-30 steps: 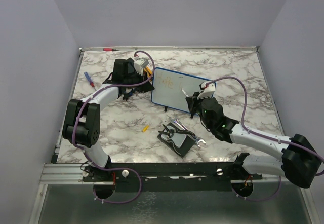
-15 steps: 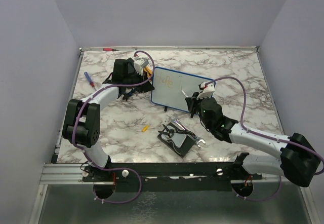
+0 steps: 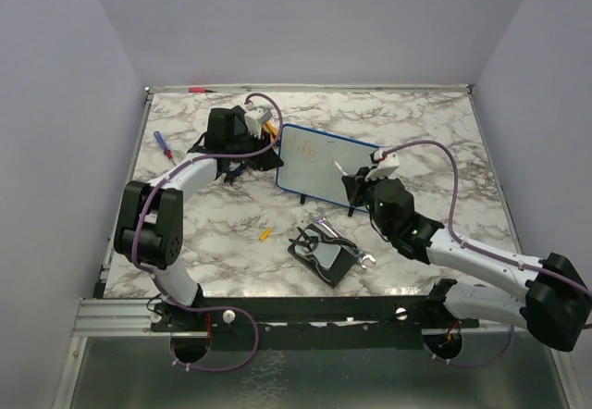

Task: Write a sentence on the whiteboard

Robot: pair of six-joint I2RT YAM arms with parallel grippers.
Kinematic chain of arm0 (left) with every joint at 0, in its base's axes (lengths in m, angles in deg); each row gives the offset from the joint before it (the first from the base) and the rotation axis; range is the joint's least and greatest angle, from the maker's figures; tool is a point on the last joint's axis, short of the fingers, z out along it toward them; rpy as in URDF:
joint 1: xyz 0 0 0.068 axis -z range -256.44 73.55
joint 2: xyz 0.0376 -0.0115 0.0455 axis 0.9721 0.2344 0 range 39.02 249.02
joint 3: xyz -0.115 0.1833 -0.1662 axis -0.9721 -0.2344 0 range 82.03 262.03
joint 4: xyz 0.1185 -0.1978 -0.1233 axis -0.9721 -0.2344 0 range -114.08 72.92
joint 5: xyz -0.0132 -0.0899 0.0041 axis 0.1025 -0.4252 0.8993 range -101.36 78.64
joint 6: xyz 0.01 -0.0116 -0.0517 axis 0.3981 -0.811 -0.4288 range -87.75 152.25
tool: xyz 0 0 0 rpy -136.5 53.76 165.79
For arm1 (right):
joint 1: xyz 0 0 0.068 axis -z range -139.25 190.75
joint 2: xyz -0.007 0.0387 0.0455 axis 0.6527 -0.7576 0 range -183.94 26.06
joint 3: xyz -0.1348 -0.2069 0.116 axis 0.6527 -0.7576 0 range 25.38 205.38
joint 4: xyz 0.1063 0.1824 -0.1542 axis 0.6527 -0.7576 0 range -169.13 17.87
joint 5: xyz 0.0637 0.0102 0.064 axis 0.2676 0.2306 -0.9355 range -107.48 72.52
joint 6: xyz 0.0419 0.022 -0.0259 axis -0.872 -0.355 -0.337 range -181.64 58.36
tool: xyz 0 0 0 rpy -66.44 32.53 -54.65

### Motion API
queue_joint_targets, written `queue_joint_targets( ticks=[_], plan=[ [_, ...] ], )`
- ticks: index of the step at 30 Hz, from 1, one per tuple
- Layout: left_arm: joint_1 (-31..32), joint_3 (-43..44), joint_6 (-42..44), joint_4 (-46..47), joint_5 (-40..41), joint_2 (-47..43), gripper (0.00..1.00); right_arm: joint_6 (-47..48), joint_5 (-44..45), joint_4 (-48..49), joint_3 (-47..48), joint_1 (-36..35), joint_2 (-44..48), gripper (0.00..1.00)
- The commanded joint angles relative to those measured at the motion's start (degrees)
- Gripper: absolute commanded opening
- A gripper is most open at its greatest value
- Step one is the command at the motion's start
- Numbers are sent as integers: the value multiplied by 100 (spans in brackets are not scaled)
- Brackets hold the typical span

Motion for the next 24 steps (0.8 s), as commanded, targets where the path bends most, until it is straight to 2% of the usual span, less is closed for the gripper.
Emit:
queue_joint_targets(
  ticks=[1, 7, 10, 24],
  plan=[
    [-12, 168, 86, -124, 9, -133, 33, 12, -147, -213, -53, -10, 335, 0],
    [-159, 197, 86, -147, -99, -163, 53, -6, -60, -336, 118, -10, 522, 0],
    [-176, 209, 86, -147, -216, -108, 60, 131, -32, -194, 149, -2, 525, 0],
    [-175, 258, 175, -139, -328, 226, 63, 338, -133, 120, 304, 60, 125, 0]
  ],
)
